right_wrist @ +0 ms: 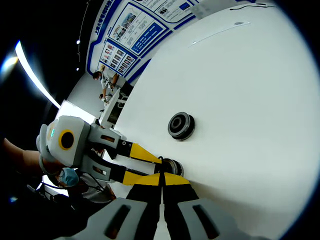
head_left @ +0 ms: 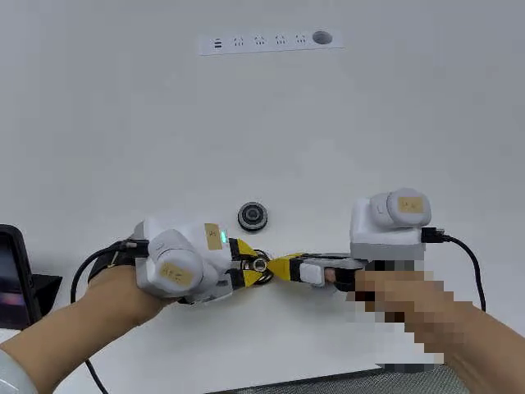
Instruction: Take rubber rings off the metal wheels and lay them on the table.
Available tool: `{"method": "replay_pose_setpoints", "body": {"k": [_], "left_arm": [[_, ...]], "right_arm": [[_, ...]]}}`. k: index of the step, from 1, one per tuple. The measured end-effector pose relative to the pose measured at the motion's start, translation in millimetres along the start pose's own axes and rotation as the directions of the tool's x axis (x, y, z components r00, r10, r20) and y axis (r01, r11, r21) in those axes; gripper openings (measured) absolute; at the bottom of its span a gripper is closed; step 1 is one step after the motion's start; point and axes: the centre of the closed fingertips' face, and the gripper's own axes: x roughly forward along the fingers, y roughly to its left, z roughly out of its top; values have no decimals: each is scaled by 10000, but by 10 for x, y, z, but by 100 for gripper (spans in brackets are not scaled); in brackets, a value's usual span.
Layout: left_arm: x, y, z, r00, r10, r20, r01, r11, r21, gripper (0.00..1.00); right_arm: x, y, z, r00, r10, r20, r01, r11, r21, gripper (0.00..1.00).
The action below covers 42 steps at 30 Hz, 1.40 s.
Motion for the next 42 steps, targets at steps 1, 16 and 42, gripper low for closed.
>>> {"method": "replay_pose_setpoints", "body": {"k": [1,16,42], "left_arm": [[-8,-4,1,10000,28,26,-28,10000,22,13],[-120,36,4,9974,502,523,-479,9979,-436,26],[-158,89,-127,9934,947,645,-857,9877,-1307,59]], "right_arm": [[-1,-5,2,10000,-12,15,12,10000,4,2],[12,10,-16,10000,45,19,-45,9999,101,2],[-132,114,82,9979,411,499,-430,9983,390,2]]}}
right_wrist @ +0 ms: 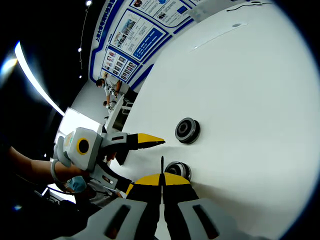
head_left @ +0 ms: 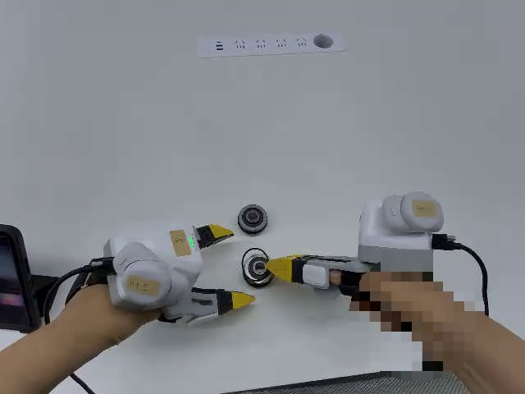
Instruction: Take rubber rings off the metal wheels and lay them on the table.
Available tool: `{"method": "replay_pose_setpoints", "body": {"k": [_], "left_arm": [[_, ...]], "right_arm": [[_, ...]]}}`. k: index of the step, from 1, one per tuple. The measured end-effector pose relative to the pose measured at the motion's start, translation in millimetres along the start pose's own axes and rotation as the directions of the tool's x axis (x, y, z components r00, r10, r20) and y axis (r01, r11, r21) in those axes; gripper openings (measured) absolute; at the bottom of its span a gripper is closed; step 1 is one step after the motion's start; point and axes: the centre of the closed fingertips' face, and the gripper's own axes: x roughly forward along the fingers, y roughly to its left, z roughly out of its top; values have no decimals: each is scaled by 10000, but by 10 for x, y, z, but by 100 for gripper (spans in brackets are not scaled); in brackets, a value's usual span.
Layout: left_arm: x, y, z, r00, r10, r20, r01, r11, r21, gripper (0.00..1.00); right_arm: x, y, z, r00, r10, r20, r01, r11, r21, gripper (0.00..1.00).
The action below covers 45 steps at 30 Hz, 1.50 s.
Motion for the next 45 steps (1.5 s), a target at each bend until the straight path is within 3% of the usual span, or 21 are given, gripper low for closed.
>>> {"method": "replay_pose_setpoints", "body": {"k": [16,32,40,45], "left_arm": [[-32,31,-6,9998,172,94,-169,9996,-246,63],[-35,29,-26,9998,173,39,-172,9994,-287,61],[-42,24,-29,9999,158,15,-157,9995,-283,60],[-43,20,-28,9999,139,11,-139,9995,-301,60]], "right_arm": [[-322,-294,149,9949,-697,729,664,9967,467,2],[-447,-671,51,9830,-1722,643,1675,9832,732,2],[-425,-732,39,9754,-2126,587,2108,9769,356,3],[-415,-756,27,9696,-2409,427,2427,9691,-440,8]]}}
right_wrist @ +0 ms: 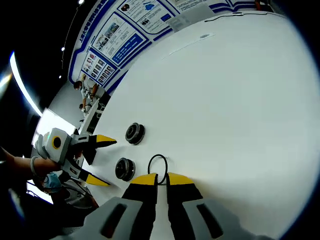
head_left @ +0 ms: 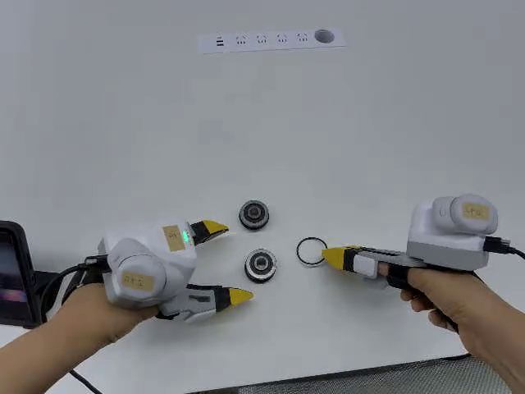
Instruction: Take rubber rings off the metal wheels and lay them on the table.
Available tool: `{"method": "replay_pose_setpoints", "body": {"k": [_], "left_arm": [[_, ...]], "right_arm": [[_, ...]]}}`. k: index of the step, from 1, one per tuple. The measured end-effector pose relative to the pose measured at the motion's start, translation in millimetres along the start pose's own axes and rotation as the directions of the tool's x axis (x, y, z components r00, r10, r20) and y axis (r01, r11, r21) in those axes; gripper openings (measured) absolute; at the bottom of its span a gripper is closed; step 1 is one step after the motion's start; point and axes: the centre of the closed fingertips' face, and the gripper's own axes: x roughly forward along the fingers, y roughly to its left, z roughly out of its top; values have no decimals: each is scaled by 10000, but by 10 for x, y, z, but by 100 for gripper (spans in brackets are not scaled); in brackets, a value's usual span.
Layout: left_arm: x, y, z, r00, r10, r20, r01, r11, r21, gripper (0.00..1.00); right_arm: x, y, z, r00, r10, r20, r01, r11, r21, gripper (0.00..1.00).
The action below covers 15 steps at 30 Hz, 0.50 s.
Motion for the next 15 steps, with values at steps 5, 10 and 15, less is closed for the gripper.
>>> {"method": "replay_pose_setpoints", "body": {"k": [5,10,15], "left_arm": [[0,9,13,10000,19,43,-19,10000,-20,59],[5,8,24,10000,2,56,-1,10000,-32,58],[9,-8,62,9999,-35,139,35,10000,1,54]], "right_arm": [[-12,-9,8,9998,-166,-76,162,9984,-549,13],[-40,-17,54,9995,-302,85,308,9962,-810,17],[-22,51,79,9999,-9,132,19,9974,-721,17]]}}
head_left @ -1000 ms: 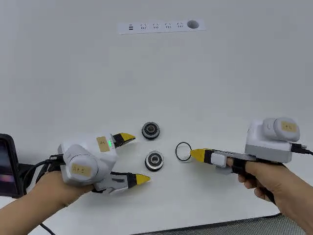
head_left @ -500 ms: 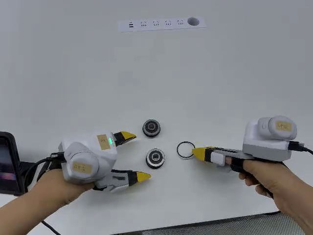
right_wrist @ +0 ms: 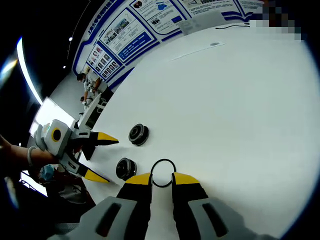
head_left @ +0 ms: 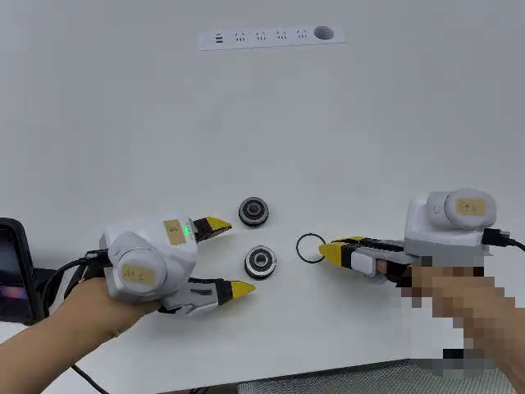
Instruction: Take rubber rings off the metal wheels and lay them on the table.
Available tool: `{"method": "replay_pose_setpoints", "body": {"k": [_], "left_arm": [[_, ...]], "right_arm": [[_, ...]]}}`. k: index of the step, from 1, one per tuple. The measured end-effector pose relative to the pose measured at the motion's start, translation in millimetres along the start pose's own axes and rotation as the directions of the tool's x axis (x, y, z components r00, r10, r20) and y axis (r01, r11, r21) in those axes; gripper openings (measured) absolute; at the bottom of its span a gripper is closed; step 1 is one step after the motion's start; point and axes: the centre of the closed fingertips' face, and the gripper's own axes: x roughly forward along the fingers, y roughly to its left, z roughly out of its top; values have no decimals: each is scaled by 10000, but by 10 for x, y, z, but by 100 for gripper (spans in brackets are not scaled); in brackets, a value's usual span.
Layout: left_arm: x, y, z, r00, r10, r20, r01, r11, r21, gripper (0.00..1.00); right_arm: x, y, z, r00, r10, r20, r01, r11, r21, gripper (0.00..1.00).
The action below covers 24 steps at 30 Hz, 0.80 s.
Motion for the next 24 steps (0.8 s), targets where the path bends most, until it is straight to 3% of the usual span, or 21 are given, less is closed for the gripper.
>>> {"method": "replay_pose_setpoints", "body": {"k": [14,24], "left_arm": [[64,-90,115,9993,-332,172,330,9994,117,32],[139,-140,122,9983,-576,-33,577,9980,267,21]], "right_arm": [[172,346,-56,9943,1033,-255,-1030,9946,125,17],[281,487,-115,9882,1451,-488,-1439,9892,274,17]]}}
